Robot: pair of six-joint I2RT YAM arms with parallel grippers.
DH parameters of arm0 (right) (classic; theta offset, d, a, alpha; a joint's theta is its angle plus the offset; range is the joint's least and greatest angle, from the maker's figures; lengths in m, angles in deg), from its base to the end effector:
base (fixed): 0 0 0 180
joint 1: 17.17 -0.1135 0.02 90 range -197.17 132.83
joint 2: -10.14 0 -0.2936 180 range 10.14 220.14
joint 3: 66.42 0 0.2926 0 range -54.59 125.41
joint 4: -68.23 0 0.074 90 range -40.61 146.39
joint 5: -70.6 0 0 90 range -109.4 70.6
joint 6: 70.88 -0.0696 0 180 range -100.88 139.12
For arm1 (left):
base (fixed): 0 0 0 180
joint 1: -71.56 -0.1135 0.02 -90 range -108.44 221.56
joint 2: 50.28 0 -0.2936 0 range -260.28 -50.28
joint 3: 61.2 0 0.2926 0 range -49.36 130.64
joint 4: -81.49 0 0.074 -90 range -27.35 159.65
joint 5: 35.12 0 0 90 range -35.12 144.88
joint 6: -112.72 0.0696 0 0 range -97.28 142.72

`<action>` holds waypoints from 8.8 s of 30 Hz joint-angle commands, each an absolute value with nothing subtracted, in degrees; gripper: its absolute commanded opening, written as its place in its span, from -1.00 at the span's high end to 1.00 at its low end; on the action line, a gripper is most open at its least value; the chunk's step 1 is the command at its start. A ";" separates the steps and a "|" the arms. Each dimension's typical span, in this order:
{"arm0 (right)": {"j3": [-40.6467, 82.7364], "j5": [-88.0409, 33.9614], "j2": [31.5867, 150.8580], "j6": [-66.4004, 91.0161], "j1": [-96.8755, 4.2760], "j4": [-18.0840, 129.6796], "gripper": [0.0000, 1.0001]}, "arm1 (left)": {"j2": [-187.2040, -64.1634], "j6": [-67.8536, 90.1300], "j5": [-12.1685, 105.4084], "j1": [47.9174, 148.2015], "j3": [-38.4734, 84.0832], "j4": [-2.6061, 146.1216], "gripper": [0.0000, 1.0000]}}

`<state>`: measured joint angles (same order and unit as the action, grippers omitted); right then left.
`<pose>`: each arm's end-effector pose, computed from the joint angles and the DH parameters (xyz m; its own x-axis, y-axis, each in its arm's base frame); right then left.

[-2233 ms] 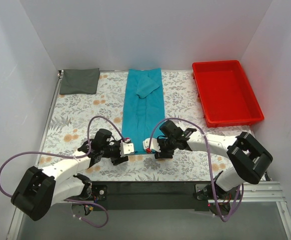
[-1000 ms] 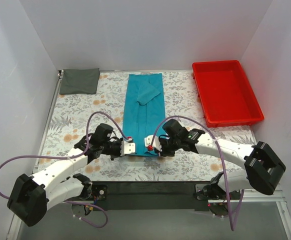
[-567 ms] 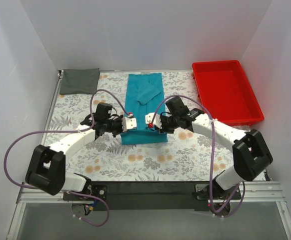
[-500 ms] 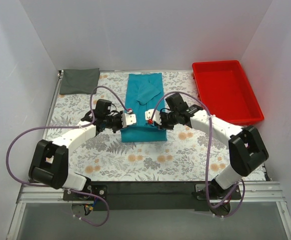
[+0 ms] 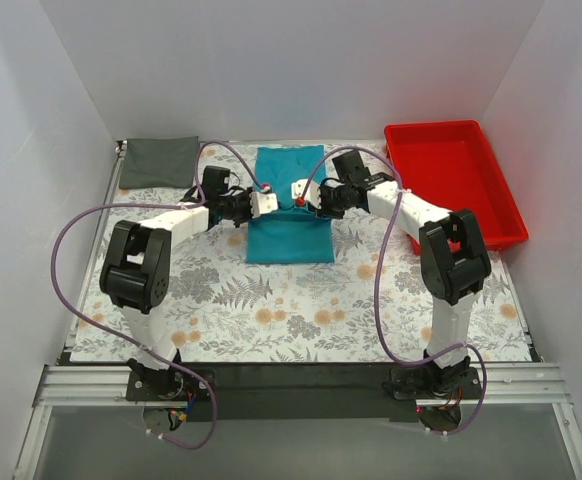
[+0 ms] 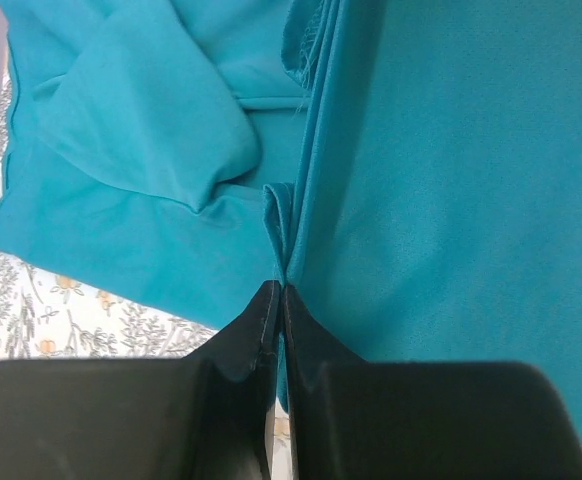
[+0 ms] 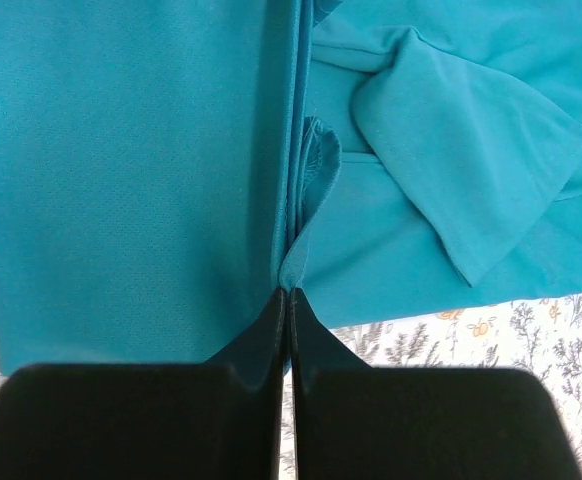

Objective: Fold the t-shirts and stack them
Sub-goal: Fold the tshirt

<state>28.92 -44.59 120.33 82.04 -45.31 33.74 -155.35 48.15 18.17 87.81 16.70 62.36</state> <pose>0.4211 0.2588 0.2102 0.2932 -0.7569 -0.5841 -0.9012 -0.0148 -0.4332 0.4169 -0.1648 0.1696 -0.3603 0.4636 -0.8095 0.8587 0.5038 -0.0936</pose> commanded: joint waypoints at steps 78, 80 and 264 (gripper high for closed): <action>22.84 -47.00 118.85 70.28 -47.50 32.57 0.36 | -151.35 32.92 12.17 83.95 11.89 56.56 0.15; 24.15 -47.26 119.65 68.44 -47.50 32.84 0.42 | -151.88 30.64 11.03 84.04 12.94 56.73 0.19; 12.11 -60.88 86.16 58.50 -52.95 3.23 0.97 | -122.17 28.61 -2.43 94.85 10.04 6.99 1.00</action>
